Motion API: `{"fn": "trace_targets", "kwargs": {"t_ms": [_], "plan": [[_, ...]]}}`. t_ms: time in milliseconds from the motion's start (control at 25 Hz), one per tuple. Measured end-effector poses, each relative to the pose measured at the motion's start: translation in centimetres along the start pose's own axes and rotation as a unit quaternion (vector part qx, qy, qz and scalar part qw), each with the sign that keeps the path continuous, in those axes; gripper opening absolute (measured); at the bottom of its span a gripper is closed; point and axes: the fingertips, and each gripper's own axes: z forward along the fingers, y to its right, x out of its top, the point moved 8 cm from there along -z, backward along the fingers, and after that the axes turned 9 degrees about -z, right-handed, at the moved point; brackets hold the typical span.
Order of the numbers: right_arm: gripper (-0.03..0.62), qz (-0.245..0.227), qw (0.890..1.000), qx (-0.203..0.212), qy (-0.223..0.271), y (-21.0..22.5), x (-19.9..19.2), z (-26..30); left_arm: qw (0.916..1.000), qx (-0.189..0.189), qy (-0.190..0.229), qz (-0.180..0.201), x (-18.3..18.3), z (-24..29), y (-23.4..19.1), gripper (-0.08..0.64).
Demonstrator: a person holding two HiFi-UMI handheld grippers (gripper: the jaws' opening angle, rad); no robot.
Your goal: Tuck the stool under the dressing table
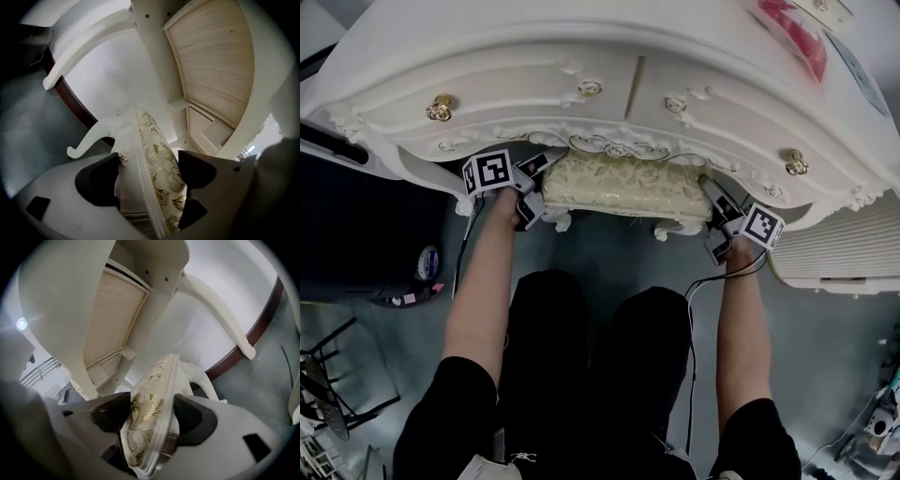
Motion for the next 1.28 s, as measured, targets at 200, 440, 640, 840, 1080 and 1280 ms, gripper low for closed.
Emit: {"fn": "trace_targets", "kwargs": {"t_ms": [200, 440, 640, 840, 1080, 1280], "plan": [[0.298, -0.01, 0.998, -0.034, 0.043, -0.8, -0.2, -0.4, 0.9984, 0.008, 0.045, 0.034, -0.5, -1.2, 0.6, 0.391], [0.296, -0.097, 0.98, -0.145, 0.096, -2.8, -1.3, -3.0, 0.9864, 0.063, 0.089, 0.123, -2.0, -5.2, 1.5, 0.391], [0.011, -0.193, 0.932, -0.284, 0.119, -5.6, -3.8, -5.9, 0.9546, 0.163, 0.135, 0.21, -3.9, -8.6, 2.5, 0.078], [0.008, -0.306, 0.887, -0.334, 0.094, -9.2, -4.7, -6.0, 0.9068, 0.233, 0.126, 0.328, -6.2, -9.7, 5.0, 0.005], [0.008, -0.283, 0.912, -0.291, 0.069, -17.4, -2.7, -5.7, 0.8868, 0.248, 0.091, 0.379, -7.9, -8.3, 11.4, 0.005], [0.008, -0.264, 0.924, -0.276, 0.03, -27.0, 3.0, -6.6, 0.8919, 0.238, 0.043, 0.382, -8.5, -8.5, 22.7, 0.005]]}}
